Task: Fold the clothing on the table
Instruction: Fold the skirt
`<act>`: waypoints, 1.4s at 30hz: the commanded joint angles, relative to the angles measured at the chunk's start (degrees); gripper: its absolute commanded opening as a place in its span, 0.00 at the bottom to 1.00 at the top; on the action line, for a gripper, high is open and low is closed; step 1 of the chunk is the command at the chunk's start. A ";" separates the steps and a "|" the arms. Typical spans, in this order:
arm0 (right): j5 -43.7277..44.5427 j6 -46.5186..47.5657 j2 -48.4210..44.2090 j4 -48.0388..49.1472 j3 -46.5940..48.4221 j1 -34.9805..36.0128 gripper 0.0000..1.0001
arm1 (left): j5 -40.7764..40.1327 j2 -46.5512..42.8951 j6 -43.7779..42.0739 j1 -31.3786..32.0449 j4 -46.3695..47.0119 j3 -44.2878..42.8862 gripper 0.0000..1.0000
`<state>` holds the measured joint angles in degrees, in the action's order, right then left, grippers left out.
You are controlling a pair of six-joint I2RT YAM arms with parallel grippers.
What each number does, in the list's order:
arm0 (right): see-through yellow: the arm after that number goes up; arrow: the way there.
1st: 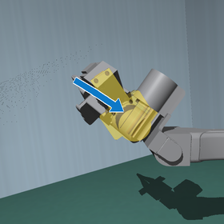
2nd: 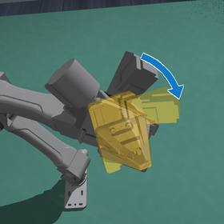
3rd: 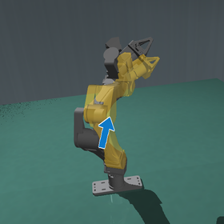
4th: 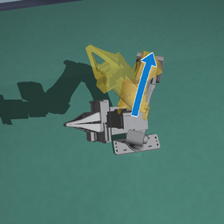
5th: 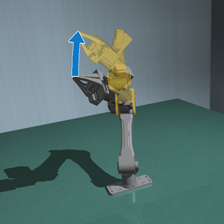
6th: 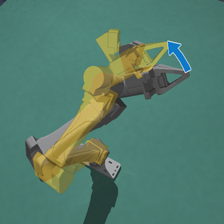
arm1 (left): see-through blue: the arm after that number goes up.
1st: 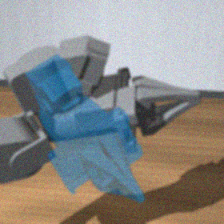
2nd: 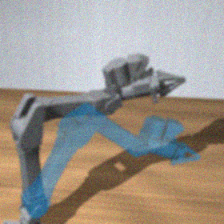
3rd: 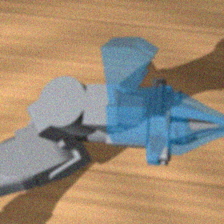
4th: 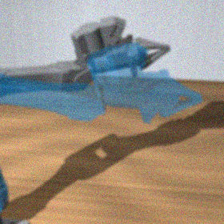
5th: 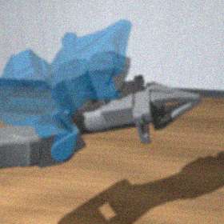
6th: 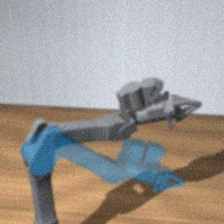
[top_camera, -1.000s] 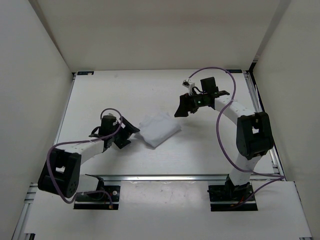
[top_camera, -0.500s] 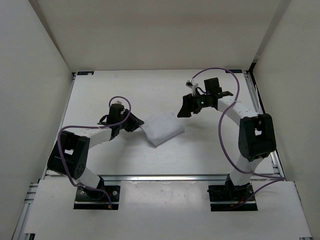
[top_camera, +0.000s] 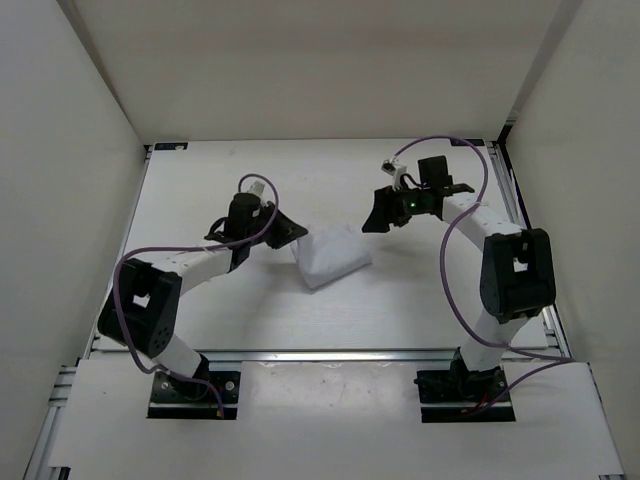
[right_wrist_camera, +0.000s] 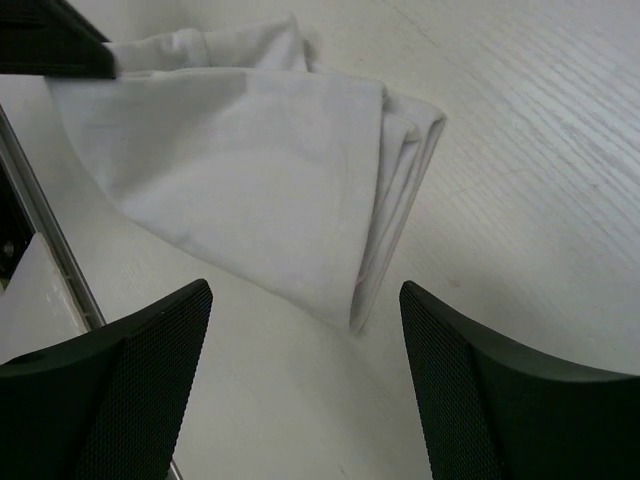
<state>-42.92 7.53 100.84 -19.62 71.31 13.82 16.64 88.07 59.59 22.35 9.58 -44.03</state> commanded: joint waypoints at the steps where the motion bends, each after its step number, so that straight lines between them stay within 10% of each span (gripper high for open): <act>1: -0.32 -0.94 -3.45 2.03 -0.38 -3.09 0.81 | 7.33 1.22 -5.34 3.91 4.49 -8.06 0.00; 8: -2.61 -0.59 -7.14 0.19 -1.87 -6.70 0.90 | 16.66 3.87 -16.52 14.28 -16.40 -19.17 0.00; 21: 2.57 4.24 -23.58 -5.68 -18.92 -4.26 0.97 | 18.60 -21.27 -13.36 14.83 -20.14 9.92 0.09; 22: 2.40 5.47 -24.19 -6.65 -19.97 -3.20 0.98 | 18.77 -21.01 -13.62 15.44 -19.78 10.45 0.21; 24: 2.40 9.15 -23.76 -12.78 -19.81 -0.92 0.98 | 19.48 -20.31 -13.28 16.32 -19.43 9.23 0.95; 25: 2.31 9.87 -23.67 -14.03 -19.98 -0.21 1.00 | 19.57 -20.13 -13.27 16.41 -19.86 9.05 0.99; 34: -7.79 7.77 -22.62 -19.50 -21.30 -2.92 0.86 | 11.84 -30.57 -12.48 11.94 -28.38 13.25 0.99; 42: -6.47 8.38 -17.10 -26.33 -22.19 -0.46 0.98 | 16.02 -30.33 -16.79 10.70 -37.79 18.71 0.98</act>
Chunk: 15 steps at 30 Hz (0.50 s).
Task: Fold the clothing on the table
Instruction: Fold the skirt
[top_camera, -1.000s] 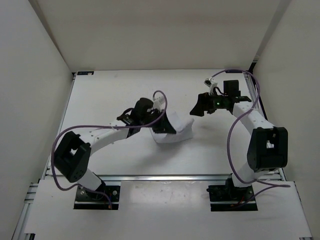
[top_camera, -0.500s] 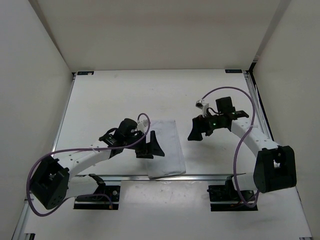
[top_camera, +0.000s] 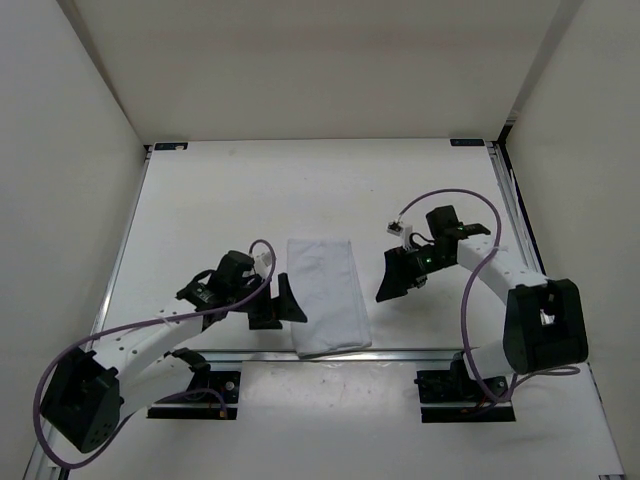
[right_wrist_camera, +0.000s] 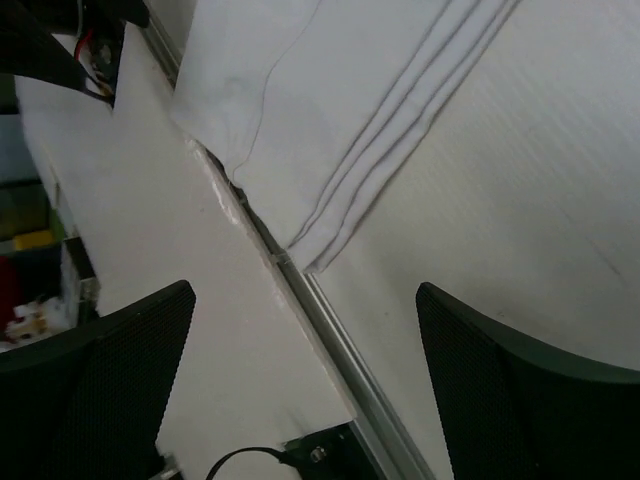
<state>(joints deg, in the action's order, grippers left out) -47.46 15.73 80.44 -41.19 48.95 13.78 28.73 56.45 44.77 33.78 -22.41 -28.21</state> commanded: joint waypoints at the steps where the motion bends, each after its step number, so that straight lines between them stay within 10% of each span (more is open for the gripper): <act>1: -3.32 -0.34 5.49 -6.87 1.05 -1.20 0.96 | 5.01 2.08 -2.23 -0.47 -6.23 3.24 0.99; 15: 2.10 -15.37 10.08 -3.28 -3.07 6.08 0.68 | 4.32 7.52 9.63 1.63 11.69 9.49 0.98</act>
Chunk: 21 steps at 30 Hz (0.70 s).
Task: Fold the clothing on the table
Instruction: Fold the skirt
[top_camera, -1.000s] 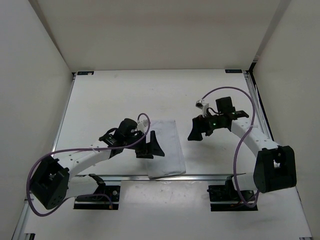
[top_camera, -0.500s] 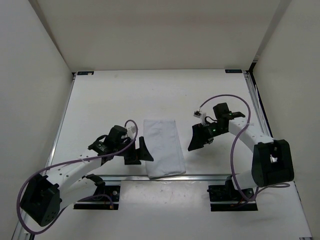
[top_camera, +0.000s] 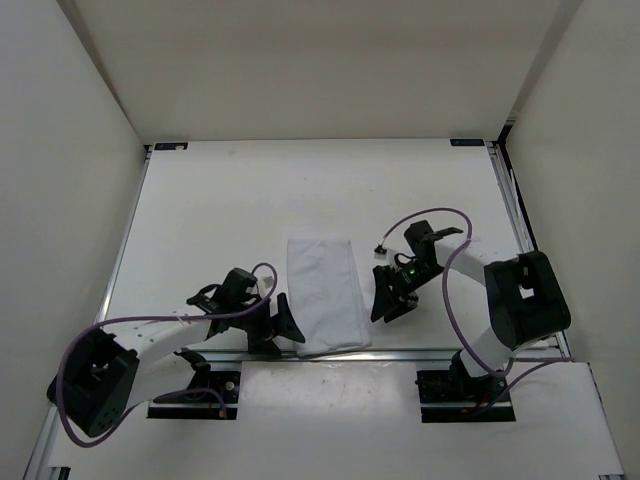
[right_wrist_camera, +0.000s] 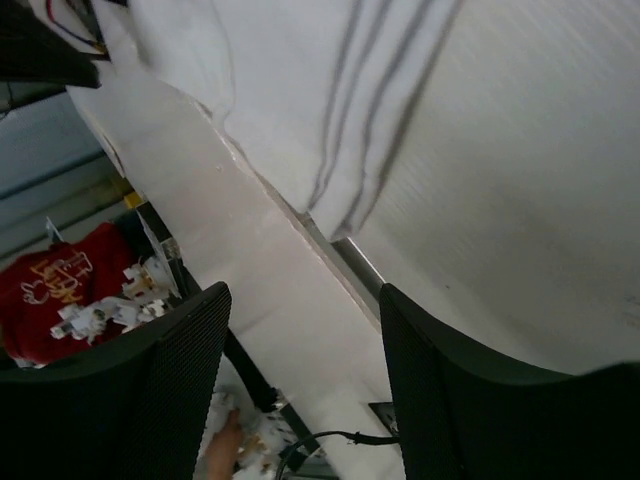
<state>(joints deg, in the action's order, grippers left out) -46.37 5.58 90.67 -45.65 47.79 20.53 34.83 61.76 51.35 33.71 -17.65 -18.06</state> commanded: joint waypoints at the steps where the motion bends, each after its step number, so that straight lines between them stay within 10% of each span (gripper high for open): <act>1: 2.93 -5.23 -0.06 1.44 -2.09 0.11 0.66 | -1.70 2.66 3.92 1.44 8.23 -1.09 0.99; 11: 6.56 -6.64 14.15 -0.75 1.50 5.39 0.42 | -1.26 12.32 7.18 0.21 15.80 -3.90 0.99; 21: 4.36 -7.60 20.86 1.17 6.44 8.99 0.66 | -2.48 17.34 7.62 0.12 14.66 -7.60 0.99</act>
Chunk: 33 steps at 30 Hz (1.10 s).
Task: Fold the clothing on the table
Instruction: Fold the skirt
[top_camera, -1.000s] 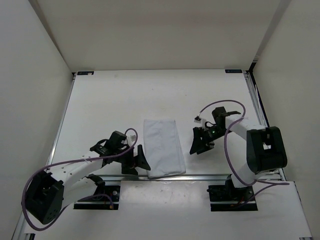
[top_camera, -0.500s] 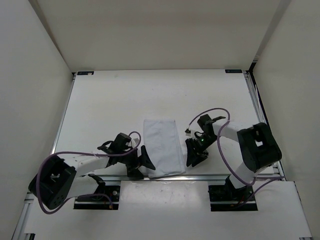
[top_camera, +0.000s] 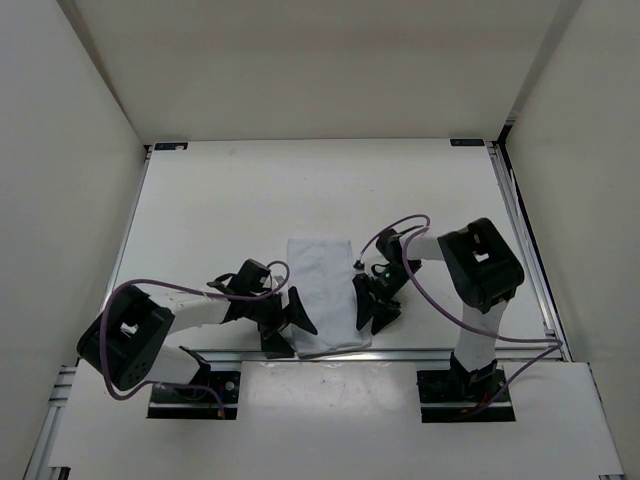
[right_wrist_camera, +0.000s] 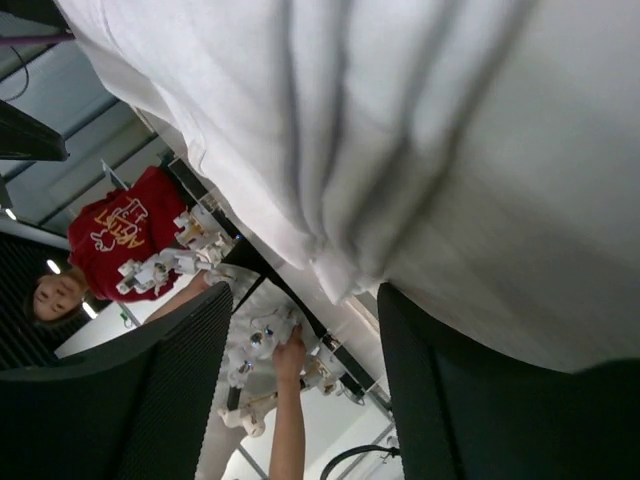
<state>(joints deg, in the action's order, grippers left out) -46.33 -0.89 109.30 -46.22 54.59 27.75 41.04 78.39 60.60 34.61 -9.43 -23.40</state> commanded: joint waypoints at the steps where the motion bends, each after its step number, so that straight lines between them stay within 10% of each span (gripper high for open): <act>1: 4.31 -0.96 1.72 1.83 -0.10 2.74 0.67 | -8.95 0.97 -1.45 -0.77 7.31 -2.61 0.99; 9: 6.51 -1.93 1.10 3.76 -0.27 6.00 0.39 | -8.34 5.37 -0.57 0.89 12.14 -2.88 0.93; 12: 7.56 -2.19 0.66 3.33 0.34 7.06 0.09 | -6.85 5.98 0.57 0.28 15.84 -1.57 0.67; 17: 10.64 -2.63 -3.47 3.23 0.34 4.96 0.00 | -5.97 5.02 0.14 -0.51 14.01 -3.75 0.03; 33: 0.89 3.43 -20.70 2.19 -2.57 -5.68 0.01 | -1.66 -8.52 6.55 -1.74 12.95 -1.65 0.07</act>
<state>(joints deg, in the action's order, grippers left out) -42.46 -0.21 88.36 -41.98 50.68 23.57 37.39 71.79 65.76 33.95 2.98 -25.82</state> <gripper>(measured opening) 0.010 0.143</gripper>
